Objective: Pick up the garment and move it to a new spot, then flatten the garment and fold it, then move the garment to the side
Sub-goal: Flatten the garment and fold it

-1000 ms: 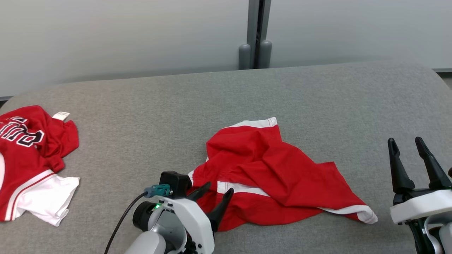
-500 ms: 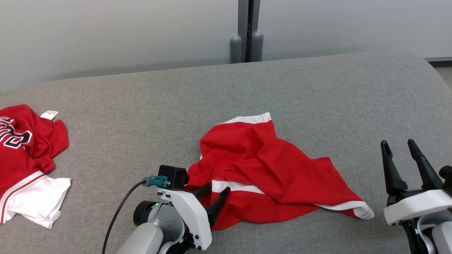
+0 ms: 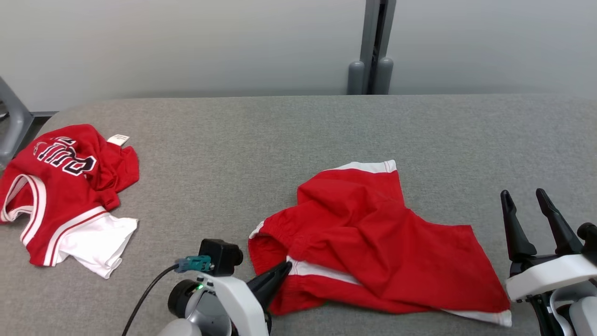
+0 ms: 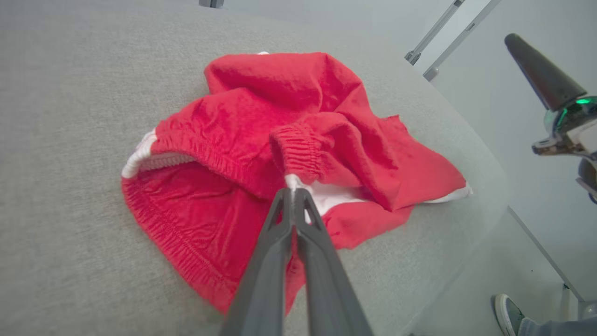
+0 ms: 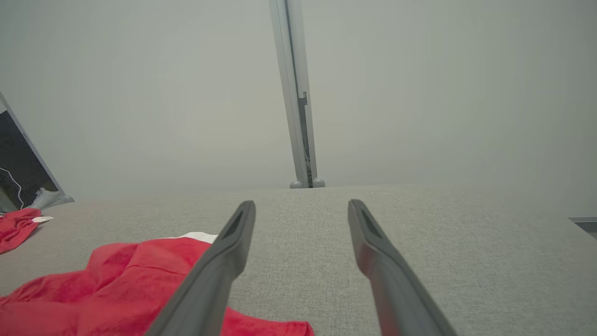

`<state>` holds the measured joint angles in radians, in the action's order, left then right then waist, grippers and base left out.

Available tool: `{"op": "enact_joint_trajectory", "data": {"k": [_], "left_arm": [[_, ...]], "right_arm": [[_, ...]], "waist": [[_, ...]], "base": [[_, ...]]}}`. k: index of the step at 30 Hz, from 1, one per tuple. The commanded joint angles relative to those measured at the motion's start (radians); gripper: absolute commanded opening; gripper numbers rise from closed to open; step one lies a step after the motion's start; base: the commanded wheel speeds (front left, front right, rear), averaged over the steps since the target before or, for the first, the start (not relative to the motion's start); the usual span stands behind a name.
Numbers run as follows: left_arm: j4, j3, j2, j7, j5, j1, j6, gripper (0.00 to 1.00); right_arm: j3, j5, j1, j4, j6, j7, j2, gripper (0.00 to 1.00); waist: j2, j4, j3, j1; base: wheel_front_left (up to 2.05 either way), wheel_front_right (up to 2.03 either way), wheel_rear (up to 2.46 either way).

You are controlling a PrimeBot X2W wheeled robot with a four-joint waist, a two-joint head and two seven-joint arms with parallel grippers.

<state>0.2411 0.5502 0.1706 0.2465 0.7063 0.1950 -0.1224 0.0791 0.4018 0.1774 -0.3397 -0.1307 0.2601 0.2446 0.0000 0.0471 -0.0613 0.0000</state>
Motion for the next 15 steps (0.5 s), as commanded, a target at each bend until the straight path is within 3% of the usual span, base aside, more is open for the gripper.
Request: {"op": "enact_joint_trajectory", "data": {"k": [1, 10, 15], "left_arm": [[-0.016, -0.004, 0.018, 0.007, -0.004, -0.015, 0.003, 0.00], [-0.147, 0.024, 0.155, 0.103, -0.020, -0.126, 0.017, 0.00], [-0.173, 0.024, 0.194, 0.143, -0.014, -0.169, 0.039, 0.00]], "right_arm": [[0.001, -0.006, -0.008, -0.003, 0.000, 0.004, 0.003, 1.00], [0.018, 0.004, -0.008, -0.015, 0.000, 0.004, 0.004, 1.00], [0.029, 0.013, -0.002, -0.025, 0.000, 0.004, 0.013, 1.00]], "waist": [[0.0000, 0.018, 0.005, 0.0000], [0.0000, 0.052, 0.004, 0.0000], [0.0000, 0.049, 0.001, 0.0000]], "base": [[0.00, 0.00, 0.00], [0.00, 0.00, 0.00], [0.00, 0.00, 0.00]]}}
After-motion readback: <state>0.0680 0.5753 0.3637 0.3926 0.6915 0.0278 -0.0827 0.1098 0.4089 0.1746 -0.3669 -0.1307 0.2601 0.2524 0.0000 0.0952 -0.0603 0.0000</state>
